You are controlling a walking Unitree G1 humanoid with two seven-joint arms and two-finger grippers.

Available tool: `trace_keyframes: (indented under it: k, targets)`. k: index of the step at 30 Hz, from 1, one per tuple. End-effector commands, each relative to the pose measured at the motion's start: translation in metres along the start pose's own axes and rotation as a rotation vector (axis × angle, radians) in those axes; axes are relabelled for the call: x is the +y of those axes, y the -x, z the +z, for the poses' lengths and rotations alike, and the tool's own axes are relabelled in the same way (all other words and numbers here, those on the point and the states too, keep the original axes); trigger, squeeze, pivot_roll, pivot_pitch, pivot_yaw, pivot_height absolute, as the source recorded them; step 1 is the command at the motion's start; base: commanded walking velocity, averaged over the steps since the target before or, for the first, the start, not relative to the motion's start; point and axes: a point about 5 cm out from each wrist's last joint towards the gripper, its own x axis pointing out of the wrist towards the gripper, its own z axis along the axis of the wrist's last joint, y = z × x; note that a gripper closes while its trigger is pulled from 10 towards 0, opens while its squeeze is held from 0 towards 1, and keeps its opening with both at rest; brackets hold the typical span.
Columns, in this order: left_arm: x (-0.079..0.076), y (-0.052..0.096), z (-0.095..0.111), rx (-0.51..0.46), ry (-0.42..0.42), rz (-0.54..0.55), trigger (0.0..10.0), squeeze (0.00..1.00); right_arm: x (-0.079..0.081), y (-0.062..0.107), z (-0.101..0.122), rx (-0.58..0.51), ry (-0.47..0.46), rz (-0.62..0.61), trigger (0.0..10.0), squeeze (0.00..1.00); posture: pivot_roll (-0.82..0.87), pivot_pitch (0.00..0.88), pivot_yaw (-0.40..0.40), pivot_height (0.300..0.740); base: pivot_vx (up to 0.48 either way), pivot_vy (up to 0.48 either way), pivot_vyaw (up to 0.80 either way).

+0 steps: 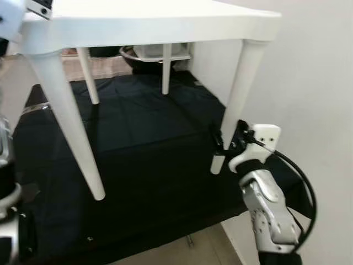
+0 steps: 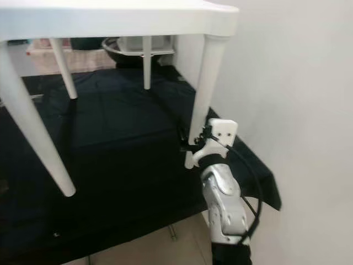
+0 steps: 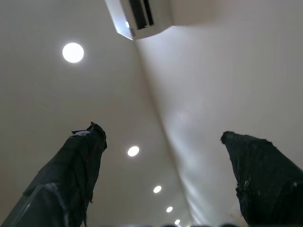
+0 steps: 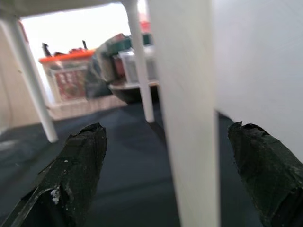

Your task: Building children table

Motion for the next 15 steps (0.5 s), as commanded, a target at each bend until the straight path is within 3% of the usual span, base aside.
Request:
trace_keyframes:
  k: [1,6,13,14,15]
  targets:
    - [-0.005,0.001,0.006,-0.014,-0.014,-0.011,10.0,0.0,-0.003,0.004,0.006,-0.025,-0.007,-0.013,10.0,1.0,0.05,0.0,-0.089,0.74,0.0,0.0,0.0]
    - [-0.019,0.01,0.018,-0.099,-0.063,-0.077,10.0,0.0,-0.007,0.012,0.009,-0.057,0.022,-0.017,10.0,1.0,0.06,0.0,-0.094,0.74,0.0,0.0,0.0]
    - [-0.04,0.032,0.017,-0.049,-0.003,-0.139,10.0,0.0,-0.007,0.014,0.012,-0.083,0.076,-0.037,10.0,1.0,0.06,0.0,-0.083,0.74,0.0,0.0,0.0]
    - [-0.045,0.037,0.018,-0.032,0.015,-0.146,10.0,0.0,-0.007,0.015,0.012,-0.087,0.078,-0.049,10.0,0.9,0.06,0.0,-0.084,0.74,0.0,0.0,0.0]
    - [-0.045,0.037,0.018,-0.032,0.015,-0.146,10.0,0.0,-0.007,0.015,0.012,-0.087,0.078,-0.049,10.0,0.9,0.06,0.0,-0.084,0.74,0.0,0.0,0.0]
